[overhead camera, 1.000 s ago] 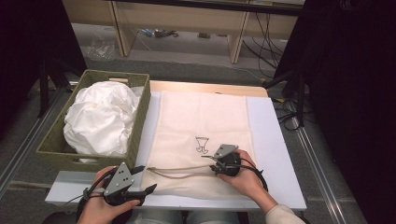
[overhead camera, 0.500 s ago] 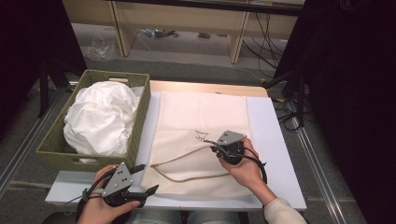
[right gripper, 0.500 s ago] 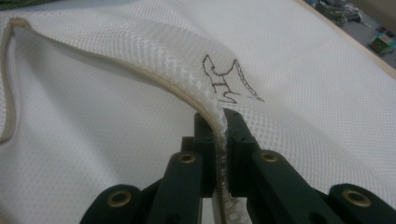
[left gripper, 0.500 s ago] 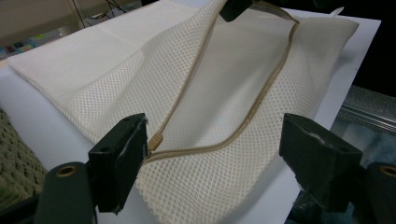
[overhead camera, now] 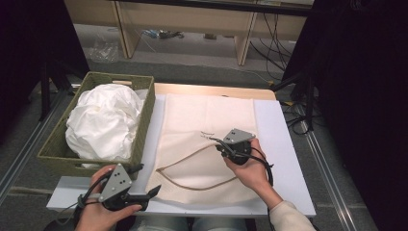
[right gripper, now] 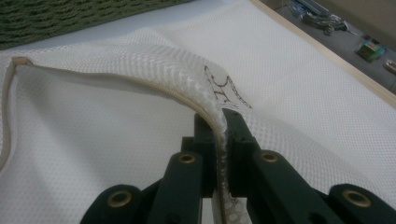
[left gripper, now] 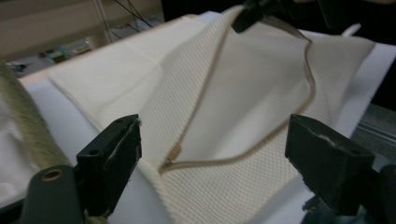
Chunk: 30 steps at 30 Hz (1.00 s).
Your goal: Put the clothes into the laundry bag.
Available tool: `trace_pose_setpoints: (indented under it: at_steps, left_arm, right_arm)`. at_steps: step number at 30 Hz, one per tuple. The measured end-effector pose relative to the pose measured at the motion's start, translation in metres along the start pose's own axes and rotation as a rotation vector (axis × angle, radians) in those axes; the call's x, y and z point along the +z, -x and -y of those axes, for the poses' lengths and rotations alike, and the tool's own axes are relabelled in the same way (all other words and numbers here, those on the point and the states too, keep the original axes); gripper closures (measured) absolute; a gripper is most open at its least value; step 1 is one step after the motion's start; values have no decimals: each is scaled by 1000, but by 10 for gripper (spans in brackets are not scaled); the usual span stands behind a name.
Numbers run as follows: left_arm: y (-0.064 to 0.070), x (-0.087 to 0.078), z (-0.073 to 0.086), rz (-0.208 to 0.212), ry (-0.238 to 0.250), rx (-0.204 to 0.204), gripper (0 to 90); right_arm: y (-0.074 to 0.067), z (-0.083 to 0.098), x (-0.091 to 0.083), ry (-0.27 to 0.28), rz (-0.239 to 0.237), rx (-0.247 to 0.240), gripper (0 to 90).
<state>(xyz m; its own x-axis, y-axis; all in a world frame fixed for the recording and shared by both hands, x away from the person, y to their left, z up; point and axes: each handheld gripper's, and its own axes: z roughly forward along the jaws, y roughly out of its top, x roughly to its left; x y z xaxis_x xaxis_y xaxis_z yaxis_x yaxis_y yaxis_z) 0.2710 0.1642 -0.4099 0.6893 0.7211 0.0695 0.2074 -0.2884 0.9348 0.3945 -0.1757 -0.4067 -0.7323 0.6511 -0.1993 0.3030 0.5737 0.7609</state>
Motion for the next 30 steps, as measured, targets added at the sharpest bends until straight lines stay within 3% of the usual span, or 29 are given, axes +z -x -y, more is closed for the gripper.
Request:
trace_pose_setpoints:
  at_steps: [2,3,5,10,13,15,17,20,22,28,30]
  left_arm:
    - [-10,-4,-6,-51,23,-19,154]
    - [-15,-7,-9,-97,11,-56,149]
    - [-30,-12,-15,-165,15,-94,145]
    - [-76,-15,-30,-352,-30,-115,130]
    - [-107,-10,-38,-439,-36,-115,78]
    - [-129,-5,-44,-481,-52,-144,53]
    - [-143,0,-47,-483,-63,-181,38]
    - [-161,8,-51,-511,-112,-187,14]
    - [-172,15,-50,-502,-139,-230,9]
    - [-198,39,-34,-494,-270,-285,0]
    - [-205,45,-28,-478,-297,-324,0]
  right_arm:
    - [1,-2,-1,12,12,-2,860]
    - [1,-3,-1,4,2,-3,860]
    - [3,-3,0,17,10,-2,860]
    - [2,-4,-1,12,19,0,861]
    - [1,-3,-1,2,-2,15,861]
    - [0,-3,1,2,2,12,861]
    - [1,-2,2,4,-6,-3,861]
    - [2,-2,2,4,-10,-7,860]
    - [0,-2,2,-1,-9,19,860]
    - [1,-1,2,7,-2,2,860]
    - [1,-2,2,7,-3,1,860]
